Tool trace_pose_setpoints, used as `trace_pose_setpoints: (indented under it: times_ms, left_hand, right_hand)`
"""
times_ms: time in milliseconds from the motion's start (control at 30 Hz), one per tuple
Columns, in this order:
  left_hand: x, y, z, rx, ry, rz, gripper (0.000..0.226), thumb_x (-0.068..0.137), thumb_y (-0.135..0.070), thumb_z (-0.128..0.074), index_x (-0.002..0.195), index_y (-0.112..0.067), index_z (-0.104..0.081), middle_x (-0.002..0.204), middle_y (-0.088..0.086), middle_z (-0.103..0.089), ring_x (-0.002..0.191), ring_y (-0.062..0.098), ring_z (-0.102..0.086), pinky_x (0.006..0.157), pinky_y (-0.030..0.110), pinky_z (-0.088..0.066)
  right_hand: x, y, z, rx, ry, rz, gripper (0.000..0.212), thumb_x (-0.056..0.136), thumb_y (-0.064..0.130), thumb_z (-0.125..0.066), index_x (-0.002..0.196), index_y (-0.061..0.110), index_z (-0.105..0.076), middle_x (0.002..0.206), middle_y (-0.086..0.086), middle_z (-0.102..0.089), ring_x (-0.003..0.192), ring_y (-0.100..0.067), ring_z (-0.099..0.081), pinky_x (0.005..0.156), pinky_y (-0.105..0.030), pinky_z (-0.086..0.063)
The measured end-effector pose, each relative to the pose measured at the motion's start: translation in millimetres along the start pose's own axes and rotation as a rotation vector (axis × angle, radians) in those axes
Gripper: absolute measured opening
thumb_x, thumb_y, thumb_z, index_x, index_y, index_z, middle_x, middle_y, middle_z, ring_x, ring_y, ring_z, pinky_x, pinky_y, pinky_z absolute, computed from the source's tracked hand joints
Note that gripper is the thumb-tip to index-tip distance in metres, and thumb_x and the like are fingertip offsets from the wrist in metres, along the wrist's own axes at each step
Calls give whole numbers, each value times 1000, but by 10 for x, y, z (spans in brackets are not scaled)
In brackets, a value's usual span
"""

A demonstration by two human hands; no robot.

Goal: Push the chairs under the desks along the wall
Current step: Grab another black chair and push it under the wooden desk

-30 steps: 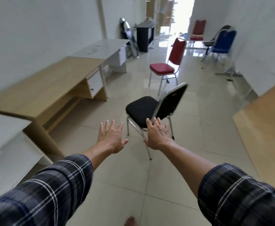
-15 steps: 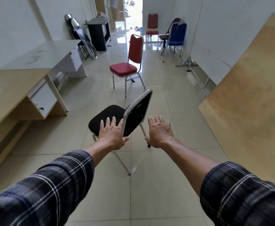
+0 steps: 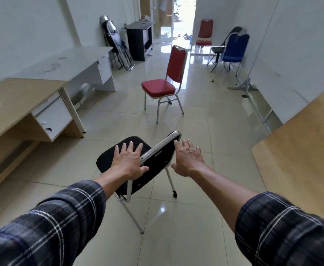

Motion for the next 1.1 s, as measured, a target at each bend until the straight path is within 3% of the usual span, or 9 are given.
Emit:
trace_pose_setpoints:
  times_ms: [300,500,567,667,767,933,1033,1100]
  left_hand:
    - [656,-93,-143,-30,110,159,99,83,-67,-53,154,-26,3,161,13,-10,148,34,-9,119,53,-4]
    - [1136,-21,-365,-76,326,80,111,74,-72,-60,154,-29,2,159,7,-24,146,26,-22,119,49,-14]
    - [1252,-22,-445,-105,437,28,116,68,-73,-65,154,-31,2,158,3,-26,144,24,-26,117,46,-22]
    - [1354,9,-510,-165,535,21,129,56,-75,-72,153,-35,2,160,1,-21,145,23,-23,116,44,-26]
    - [1350,3,-553,-208,582,30,130,57,-70,-77,153,-34,3,160,0,-20,146,22,-21,117,41,-25]
    - [1242,71,-637,-294,586,150,129,58,-72,-75,153,-33,2,157,4,-28,142,25,-29,114,39,-30]
    - [1062,14,-748,-306,551,230,117,63,-68,-72,153,-28,-11,146,5,-44,130,25,-45,106,38,-40]
    - [951,-58,-846,-348,494,309,87,68,-59,-73,140,-26,-38,126,0,-60,111,21,-57,94,35,-48]
  right_hand:
    - [1050,-338,99,-72,79,189,92,89,39,-68,158,15,-12,165,-19,-11,153,-35,-10,120,-57,-15]
    - [1655,-298,35,-66,117,257,87,89,34,-66,157,15,-15,163,-18,-18,151,-35,-16,120,-58,-17]
    - [1813,-274,-33,-58,145,271,84,87,33,-66,155,15,-21,154,-17,-34,143,-36,-33,118,-60,-21]
    - [1965,-247,-181,-46,209,319,73,84,31,-67,146,15,-33,124,-10,-56,114,-31,-58,110,-60,-32]
    - [2013,-161,-388,-84,287,411,61,83,32,-67,136,18,-40,106,-5,-60,99,-27,-60,95,-49,-42]
    - [2033,45,-595,-236,297,590,21,82,30,-68,101,21,-63,94,-1,-62,99,-24,-58,98,-50,-39]
    - [2056,105,-569,-286,293,699,21,81,36,-69,96,21,-63,93,0,-63,97,-22,-57,99,-50,-36]
    - [2037,117,-559,-255,322,755,27,81,41,-70,97,21,-63,93,1,-63,93,-20,-60,95,-45,-41]
Point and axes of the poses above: each hand's wrist, its own x-axis towards the middle knuckle, its own z-axis out of the back of the hand, y = z × x, the point moved 10 cm from there along x, towards the middle knuckle
